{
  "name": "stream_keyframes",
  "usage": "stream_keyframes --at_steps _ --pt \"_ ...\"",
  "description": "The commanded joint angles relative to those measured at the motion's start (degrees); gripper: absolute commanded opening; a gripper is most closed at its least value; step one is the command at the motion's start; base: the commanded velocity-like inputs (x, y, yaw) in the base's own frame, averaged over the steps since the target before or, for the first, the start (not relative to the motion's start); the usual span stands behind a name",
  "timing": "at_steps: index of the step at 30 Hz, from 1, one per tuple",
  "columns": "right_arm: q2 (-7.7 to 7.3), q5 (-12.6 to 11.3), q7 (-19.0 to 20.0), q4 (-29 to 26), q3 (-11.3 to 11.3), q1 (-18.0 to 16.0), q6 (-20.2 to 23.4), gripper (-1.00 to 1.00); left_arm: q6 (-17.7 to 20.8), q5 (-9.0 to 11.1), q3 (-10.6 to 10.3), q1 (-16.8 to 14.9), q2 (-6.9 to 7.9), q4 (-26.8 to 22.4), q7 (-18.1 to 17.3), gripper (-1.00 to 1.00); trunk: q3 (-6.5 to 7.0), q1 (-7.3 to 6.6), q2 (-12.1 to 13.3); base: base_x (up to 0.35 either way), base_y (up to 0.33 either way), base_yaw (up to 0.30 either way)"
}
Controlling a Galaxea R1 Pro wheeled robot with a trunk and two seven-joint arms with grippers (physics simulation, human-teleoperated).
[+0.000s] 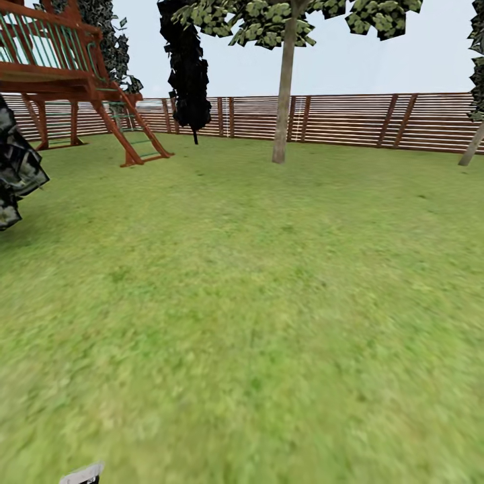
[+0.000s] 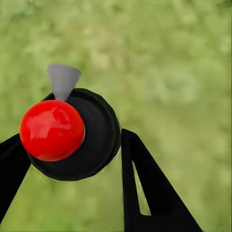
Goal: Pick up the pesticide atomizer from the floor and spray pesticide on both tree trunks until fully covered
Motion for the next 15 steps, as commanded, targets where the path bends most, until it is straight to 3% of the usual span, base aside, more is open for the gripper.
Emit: stream_keyframes --at_steps 1,15 --pt "0.02 0.15 0.32 -0.08 -0.48 0.0 -0.09 1.0 -0.14 0.28 0.18 -0.03 -0.02 0.05 -0.3 -1.0 -0.05 0.03 -0.02 0.335 0.08 0.0" --pt "0.02 0.16 0.32 -0.08 -0.48 0.0 -0.07 1.0 -0.14 0.28 0.18 -0.03 0.03 0.05 -0.3 -1.0 -0.05 0.03 -0.02 0.335 0.08 0.0"
